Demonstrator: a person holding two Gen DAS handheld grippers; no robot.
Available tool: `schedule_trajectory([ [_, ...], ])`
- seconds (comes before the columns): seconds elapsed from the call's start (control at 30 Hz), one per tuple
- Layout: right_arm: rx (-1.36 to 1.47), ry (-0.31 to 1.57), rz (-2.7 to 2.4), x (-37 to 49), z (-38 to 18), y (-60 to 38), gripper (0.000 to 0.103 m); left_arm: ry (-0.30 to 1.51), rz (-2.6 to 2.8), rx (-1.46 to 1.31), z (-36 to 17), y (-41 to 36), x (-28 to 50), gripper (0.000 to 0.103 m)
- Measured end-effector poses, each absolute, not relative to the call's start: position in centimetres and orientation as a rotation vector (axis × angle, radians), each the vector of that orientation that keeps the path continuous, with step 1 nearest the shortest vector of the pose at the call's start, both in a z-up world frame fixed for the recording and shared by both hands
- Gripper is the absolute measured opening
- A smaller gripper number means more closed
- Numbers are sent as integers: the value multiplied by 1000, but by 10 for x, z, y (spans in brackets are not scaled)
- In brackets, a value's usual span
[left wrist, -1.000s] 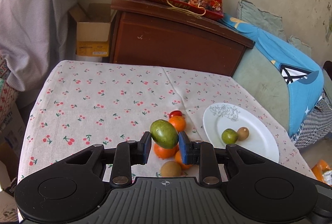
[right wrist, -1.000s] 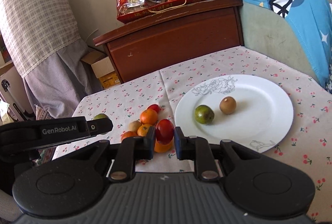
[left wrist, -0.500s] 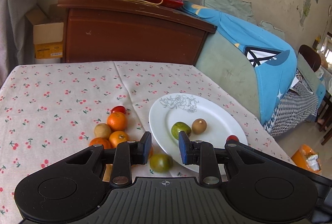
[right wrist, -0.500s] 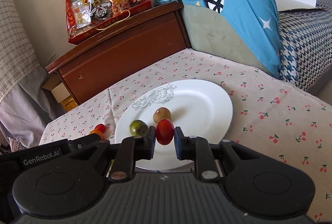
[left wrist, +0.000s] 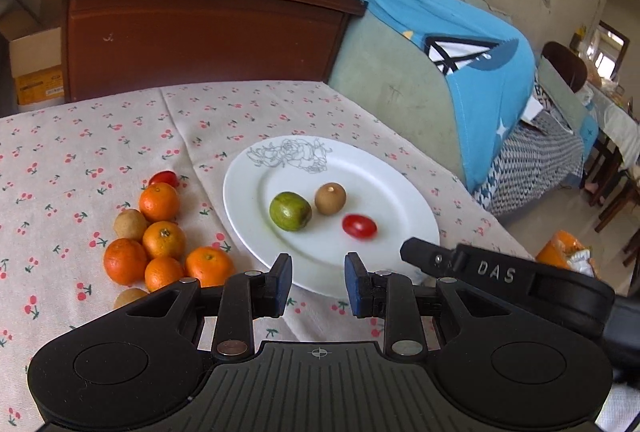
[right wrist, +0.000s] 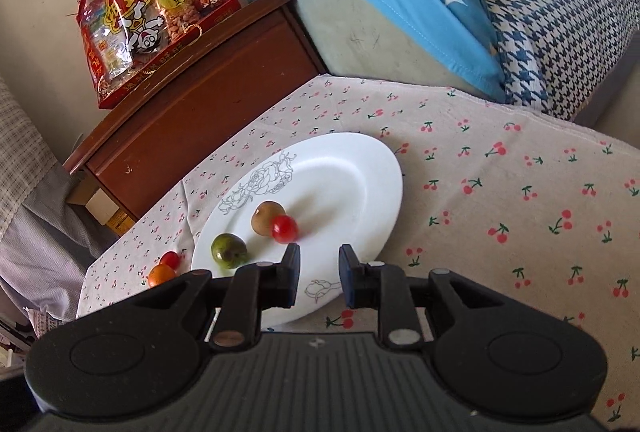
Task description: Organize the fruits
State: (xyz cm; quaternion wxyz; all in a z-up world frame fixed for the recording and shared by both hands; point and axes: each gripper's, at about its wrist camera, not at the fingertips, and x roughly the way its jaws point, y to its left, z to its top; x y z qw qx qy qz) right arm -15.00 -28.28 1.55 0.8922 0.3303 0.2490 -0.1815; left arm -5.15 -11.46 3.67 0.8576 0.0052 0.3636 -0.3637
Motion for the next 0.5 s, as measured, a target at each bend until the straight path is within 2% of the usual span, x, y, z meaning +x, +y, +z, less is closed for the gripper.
schedule_trajectory([
  [0.33,727,453,-424,-183,33,-308,23,798,-918,28,37,-114,-87,27],
  [0.5,732,446,-425,-193,37,-311,23,795,-970,144,26,-132,-114,28],
])
